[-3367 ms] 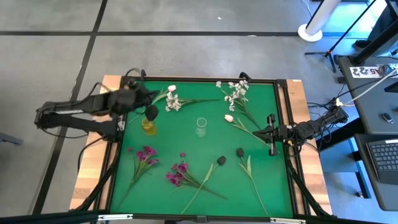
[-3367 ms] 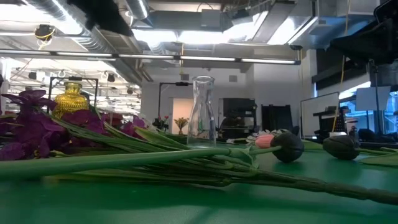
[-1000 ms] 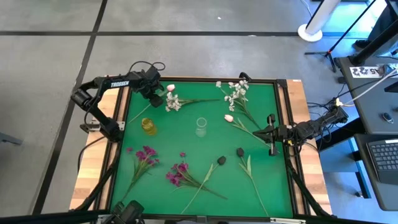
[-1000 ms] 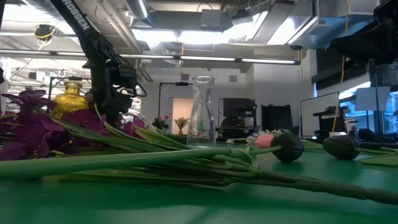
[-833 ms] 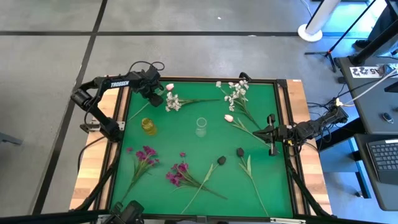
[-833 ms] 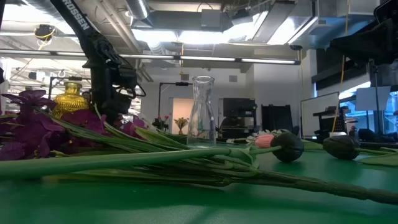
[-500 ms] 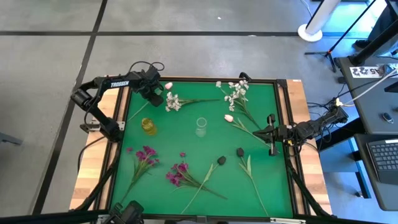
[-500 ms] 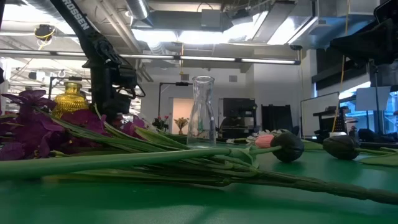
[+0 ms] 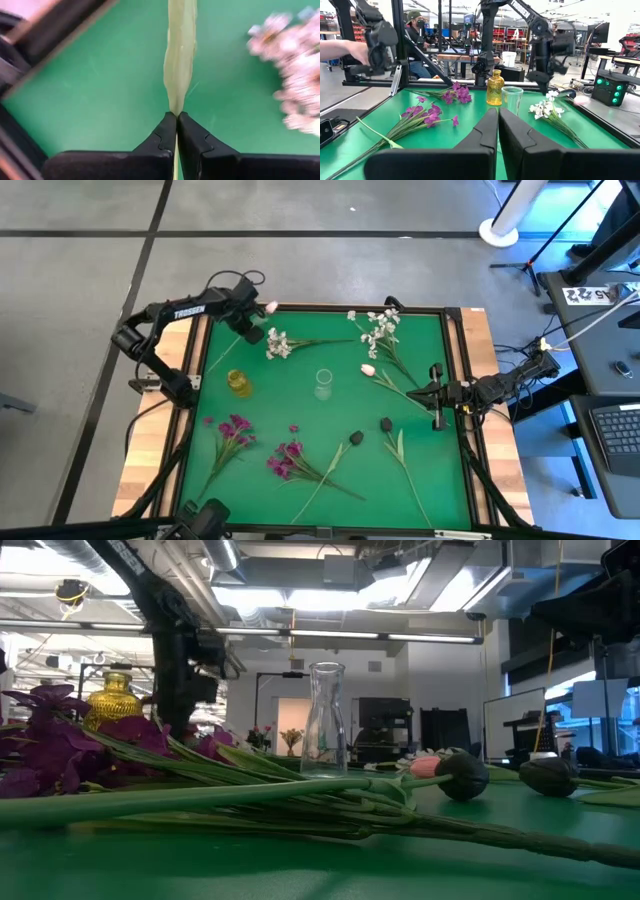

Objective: Sort flowers into vase by color
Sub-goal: Put the left pink flower into the yellow vase

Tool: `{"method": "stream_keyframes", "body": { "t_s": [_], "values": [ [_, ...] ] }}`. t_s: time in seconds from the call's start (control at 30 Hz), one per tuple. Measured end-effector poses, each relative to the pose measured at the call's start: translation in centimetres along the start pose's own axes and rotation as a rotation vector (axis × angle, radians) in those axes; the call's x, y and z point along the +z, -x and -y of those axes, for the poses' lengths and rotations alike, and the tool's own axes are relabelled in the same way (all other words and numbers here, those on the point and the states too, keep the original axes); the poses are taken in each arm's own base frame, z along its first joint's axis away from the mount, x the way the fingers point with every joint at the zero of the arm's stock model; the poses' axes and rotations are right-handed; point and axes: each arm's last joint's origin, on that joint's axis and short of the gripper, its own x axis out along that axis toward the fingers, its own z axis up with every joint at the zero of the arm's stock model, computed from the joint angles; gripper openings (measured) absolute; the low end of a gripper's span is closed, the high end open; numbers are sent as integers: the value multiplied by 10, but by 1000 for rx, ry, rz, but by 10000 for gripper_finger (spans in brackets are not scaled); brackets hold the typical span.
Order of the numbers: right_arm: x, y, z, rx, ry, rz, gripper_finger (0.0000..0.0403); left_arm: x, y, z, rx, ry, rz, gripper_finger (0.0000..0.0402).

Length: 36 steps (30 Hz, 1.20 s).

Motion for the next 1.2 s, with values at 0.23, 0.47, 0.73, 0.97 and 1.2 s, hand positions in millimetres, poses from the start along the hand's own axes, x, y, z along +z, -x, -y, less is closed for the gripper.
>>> {"method": "stream_keyframes", "body": {
  "t_s": [0.23, 0.47, 0.73, 0.97, 1.2],
  "values": [
    [0, 0, 0, 0, 0, 0, 17, 5, 70, -5, -21, 17, 221, 1],
    [0, 0, 0, 0, 0, 0, 17, -26, 165, -8, -148, 66, 608, 0],
    [0, 0, 0, 0, 0, -1, 17, -86, 235, -3, -350, 43, 979, 0],
    [0, 0, 0, 0, 0, 0, 17, -123, 251, 5, -489, -7, 1143, 0],
    [0, 0, 0, 0, 0, 0, 17, -156, 222, 9, -589, -14, 1313, 0]
  ]
}}
